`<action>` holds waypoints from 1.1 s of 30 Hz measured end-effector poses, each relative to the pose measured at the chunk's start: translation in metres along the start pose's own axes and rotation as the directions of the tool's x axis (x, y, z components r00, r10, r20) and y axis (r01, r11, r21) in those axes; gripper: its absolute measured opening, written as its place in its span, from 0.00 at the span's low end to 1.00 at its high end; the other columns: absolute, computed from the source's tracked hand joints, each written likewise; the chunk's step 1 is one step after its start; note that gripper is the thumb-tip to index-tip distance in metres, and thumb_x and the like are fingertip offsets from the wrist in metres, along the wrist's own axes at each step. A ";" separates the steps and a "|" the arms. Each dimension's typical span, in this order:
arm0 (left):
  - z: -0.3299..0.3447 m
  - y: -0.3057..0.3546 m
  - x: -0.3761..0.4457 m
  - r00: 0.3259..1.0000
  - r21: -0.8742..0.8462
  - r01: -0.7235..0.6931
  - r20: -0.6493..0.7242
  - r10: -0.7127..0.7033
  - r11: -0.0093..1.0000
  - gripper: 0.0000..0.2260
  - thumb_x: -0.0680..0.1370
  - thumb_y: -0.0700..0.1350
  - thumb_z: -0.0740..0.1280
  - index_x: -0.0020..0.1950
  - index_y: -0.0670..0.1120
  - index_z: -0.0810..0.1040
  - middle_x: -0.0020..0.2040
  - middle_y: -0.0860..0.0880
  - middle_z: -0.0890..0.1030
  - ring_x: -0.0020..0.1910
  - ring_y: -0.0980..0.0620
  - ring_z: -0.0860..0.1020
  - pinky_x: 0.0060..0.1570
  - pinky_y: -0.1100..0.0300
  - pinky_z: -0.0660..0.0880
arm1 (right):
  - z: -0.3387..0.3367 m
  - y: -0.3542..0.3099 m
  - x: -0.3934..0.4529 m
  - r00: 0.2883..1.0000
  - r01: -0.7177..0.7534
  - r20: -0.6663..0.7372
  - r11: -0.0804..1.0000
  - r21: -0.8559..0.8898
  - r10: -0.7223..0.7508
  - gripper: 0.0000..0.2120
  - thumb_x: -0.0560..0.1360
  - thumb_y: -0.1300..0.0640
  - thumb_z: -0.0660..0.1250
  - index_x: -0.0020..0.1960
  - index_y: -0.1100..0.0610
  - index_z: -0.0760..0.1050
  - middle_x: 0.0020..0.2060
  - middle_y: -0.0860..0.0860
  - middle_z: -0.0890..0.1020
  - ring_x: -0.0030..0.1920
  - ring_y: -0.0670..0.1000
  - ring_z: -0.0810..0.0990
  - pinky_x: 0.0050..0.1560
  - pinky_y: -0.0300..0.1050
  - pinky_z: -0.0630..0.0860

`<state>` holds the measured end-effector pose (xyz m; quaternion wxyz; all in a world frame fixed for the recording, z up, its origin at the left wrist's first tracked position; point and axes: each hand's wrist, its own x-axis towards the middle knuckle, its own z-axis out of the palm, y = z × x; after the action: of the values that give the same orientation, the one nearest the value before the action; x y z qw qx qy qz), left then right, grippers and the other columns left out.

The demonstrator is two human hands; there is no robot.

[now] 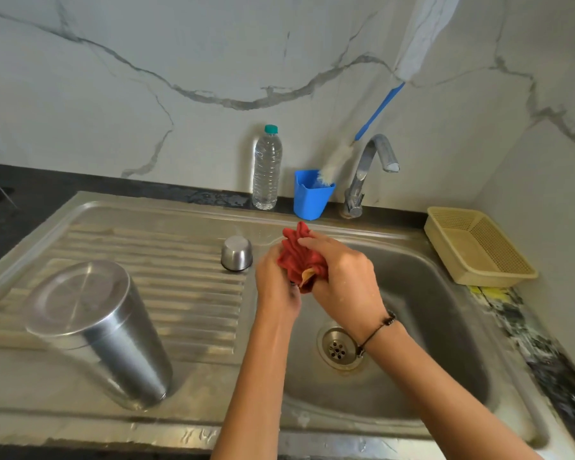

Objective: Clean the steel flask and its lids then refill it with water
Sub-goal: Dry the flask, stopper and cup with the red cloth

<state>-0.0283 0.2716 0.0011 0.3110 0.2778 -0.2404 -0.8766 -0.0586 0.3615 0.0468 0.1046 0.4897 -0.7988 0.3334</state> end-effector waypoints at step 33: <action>0.007 -0.002 -0.004 0.998 -0.010 0.058 0.027 -0.057 0.998 0.16 0.81 0.43 0.55 0.39 0.43 0.79 0.33 0.48 0.81 0.34 0.52 0.79 0.34 0.62 0.75 | -0.020 0.002 0.002 0.994 0.100 -0.048 0.994 0.044 -0.098 0.19 0.63 0.63 0.65 0.53 0.56 0.81 0.48 0.53 0.84 0.45 0.55 0.84 0.42 0.50 0.81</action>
<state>-0.0308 0.2778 0.0065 0.2838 0.2711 -0.2318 -0.8901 -0.0644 0.3736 0.0624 0.1279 0.5235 -0.7629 0.3573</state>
